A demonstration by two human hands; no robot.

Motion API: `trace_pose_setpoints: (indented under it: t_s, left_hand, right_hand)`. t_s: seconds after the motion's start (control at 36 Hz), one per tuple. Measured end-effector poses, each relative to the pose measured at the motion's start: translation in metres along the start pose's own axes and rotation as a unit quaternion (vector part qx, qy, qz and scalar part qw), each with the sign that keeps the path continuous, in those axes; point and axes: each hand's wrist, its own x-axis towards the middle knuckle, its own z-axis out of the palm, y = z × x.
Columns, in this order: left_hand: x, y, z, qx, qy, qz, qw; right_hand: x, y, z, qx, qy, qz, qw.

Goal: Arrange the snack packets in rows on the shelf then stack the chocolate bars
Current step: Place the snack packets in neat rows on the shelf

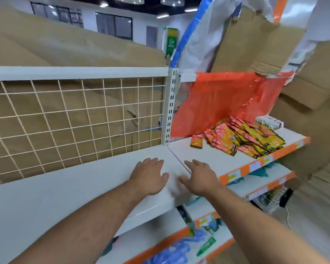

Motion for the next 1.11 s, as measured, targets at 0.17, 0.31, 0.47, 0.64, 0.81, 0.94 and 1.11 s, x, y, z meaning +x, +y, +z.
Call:
trace_pose_setpoints:
  t_s: [0.17,0.31,0.47,0.64,0.81,0.94,1.11]
  left_hand:
    - [0.042,0.046,0.01,-0.004,-0.006,0.039,0.999]
    - [0.09,0.071,0.023,0.002,-0.004,0.079,0.997]
    - [0.165,0.103,0.034,-0.002,-0.002,0.116,0.993]
    - [0.224,0.131,0.04,-0.003,-0.006,0.162,0.987]
    - [0.268,0.149,0.049,-0.023,-0.005,0.168,0.986]
    - [0.292,0.161,0.058,-0.024,-0.009,0.144,0.989]
    - [0.31,0.178,0.066,-0.058,-0.002,0.099,0.993]
  right_hand:
    - [0.014,0.06,-0.008,0.029,0.005,0.048,0.998]
    - [0.035,0.098,-0.007,0.036,0.004,0.076,0.996]
    - [0.075,0.143,-0.012,0.042,0.006,0.106,0.994]
    - [0.111,0.18,-0.024,0.042,0.009,0.128,0.991]
    - [0.144,0.207,-0.028,0.047,0.015,0.133,0.99]
    - [0.174,0.227,-0.031,0.058,0.014,0.119,0.991]
    - [0.211,0.251,-0.028,0.076,0.026,0.039,0.996]
